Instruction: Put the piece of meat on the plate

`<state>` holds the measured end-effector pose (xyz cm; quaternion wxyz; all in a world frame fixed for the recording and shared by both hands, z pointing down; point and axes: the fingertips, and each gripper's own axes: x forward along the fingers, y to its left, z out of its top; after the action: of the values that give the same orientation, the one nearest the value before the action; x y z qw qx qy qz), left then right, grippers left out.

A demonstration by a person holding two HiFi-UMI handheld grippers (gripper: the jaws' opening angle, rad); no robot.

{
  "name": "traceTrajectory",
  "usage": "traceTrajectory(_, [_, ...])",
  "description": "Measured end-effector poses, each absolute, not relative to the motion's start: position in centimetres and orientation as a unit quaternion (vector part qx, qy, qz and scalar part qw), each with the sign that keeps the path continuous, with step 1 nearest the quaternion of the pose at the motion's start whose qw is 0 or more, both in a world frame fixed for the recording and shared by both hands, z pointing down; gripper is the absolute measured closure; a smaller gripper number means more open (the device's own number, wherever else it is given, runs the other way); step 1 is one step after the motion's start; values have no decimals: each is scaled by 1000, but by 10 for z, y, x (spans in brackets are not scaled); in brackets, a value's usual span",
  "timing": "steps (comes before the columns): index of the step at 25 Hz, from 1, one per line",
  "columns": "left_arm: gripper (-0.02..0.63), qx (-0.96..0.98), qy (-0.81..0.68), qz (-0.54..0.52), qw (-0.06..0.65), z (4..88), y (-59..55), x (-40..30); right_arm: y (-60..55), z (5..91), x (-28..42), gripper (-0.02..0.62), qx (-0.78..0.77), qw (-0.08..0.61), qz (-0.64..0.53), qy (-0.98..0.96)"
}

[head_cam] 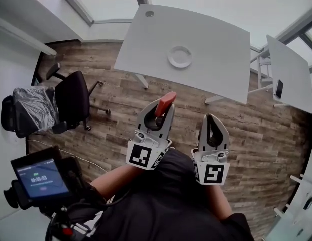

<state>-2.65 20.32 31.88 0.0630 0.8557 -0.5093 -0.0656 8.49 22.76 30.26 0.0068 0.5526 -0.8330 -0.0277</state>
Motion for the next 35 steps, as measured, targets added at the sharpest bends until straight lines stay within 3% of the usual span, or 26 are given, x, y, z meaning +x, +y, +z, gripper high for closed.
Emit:
traceTrajectory(20, [509, 859, -501, -59, 86, 336, 18, -106, 43, 319, 1, 588, 564, 56, -12, -824])
traceTrajectory(35, [509, 863, -491, -57, 106, 342, 11, -102, 44, 316, 7, 588, 577, 59, -1, -815])
